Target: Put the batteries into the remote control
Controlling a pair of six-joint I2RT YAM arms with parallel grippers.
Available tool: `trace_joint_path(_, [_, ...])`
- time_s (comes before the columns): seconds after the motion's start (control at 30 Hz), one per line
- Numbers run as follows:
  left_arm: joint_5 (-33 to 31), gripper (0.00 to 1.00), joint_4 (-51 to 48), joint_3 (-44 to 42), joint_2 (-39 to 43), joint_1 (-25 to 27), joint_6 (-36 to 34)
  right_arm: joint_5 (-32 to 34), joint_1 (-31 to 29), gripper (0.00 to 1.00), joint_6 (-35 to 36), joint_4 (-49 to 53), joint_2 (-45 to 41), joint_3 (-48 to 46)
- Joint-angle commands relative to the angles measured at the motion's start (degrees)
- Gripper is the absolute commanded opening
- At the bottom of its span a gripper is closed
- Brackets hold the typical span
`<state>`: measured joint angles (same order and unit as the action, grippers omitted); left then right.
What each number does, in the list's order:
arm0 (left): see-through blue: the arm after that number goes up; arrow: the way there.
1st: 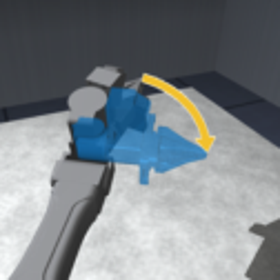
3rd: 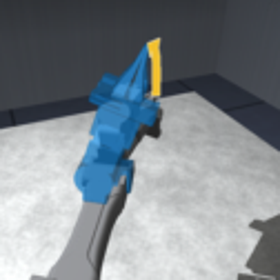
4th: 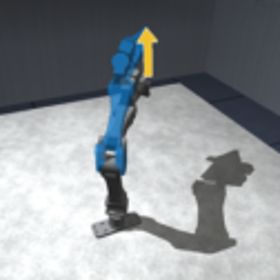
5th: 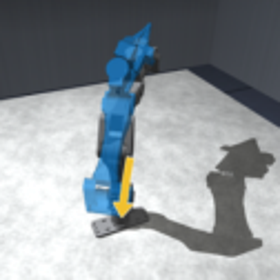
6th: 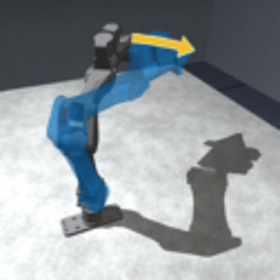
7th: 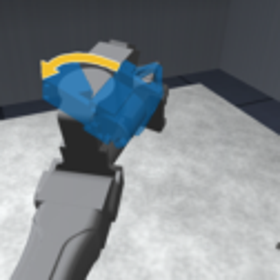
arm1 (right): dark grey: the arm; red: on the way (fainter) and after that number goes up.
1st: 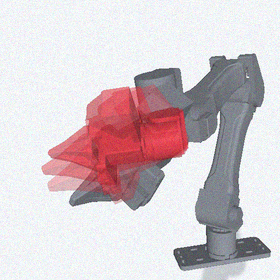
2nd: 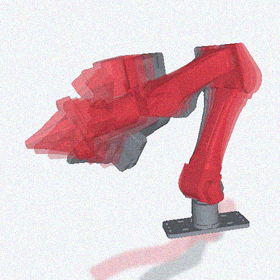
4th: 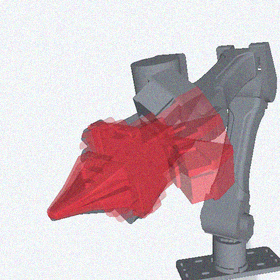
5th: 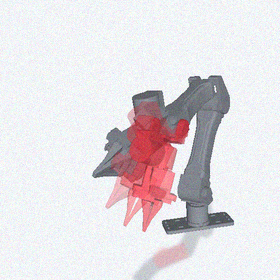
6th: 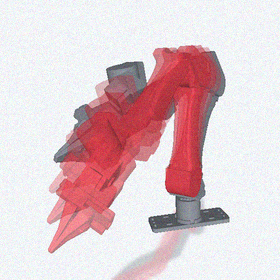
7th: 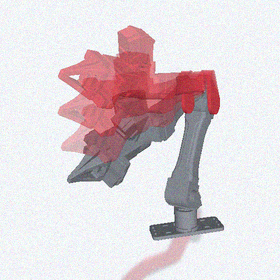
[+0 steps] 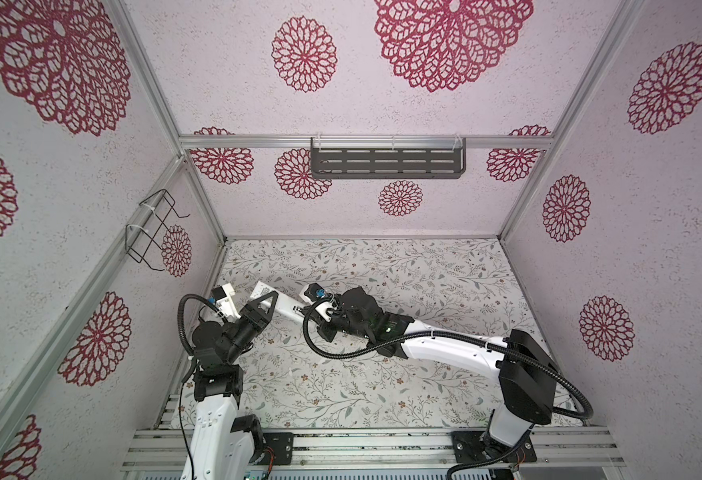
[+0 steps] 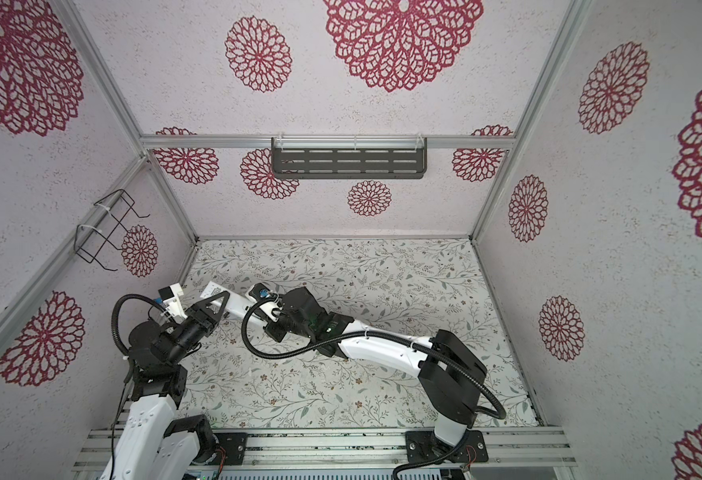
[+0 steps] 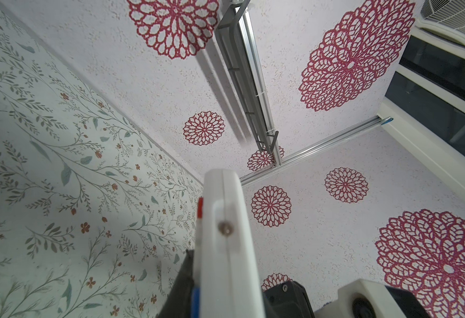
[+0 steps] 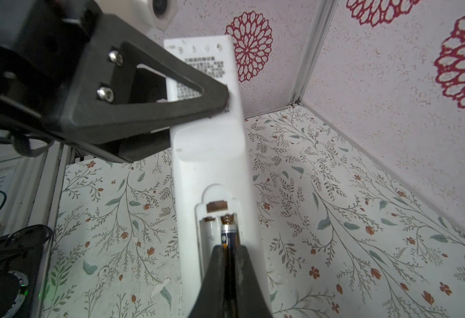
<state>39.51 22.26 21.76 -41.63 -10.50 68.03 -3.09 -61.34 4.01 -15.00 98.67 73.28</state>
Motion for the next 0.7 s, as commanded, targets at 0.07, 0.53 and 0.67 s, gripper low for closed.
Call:
trace_joint_path(0.07, [8.12, 0.11, 14.51, 2.77, 0.74, 0.26, 9.99, 0.14, 0.66, 0.08, 1.22, 3.67, 3.95, -0.75])
trace_joint_path(0.53, [11.76, 0.10, 20.80, 3.90, 0.23, -1.24, 16.77, -2.18, 2.76, 0.09, 3.11, -0.93, 6.00, -0.83])
trace_joint_path(0.67, [11.59, 0.11, 12.33, 4.73, 1.64, -1.68, 10.89, -1.93, 2.92, 0.10, 3.75, 0.19, 4.03, -1.54])
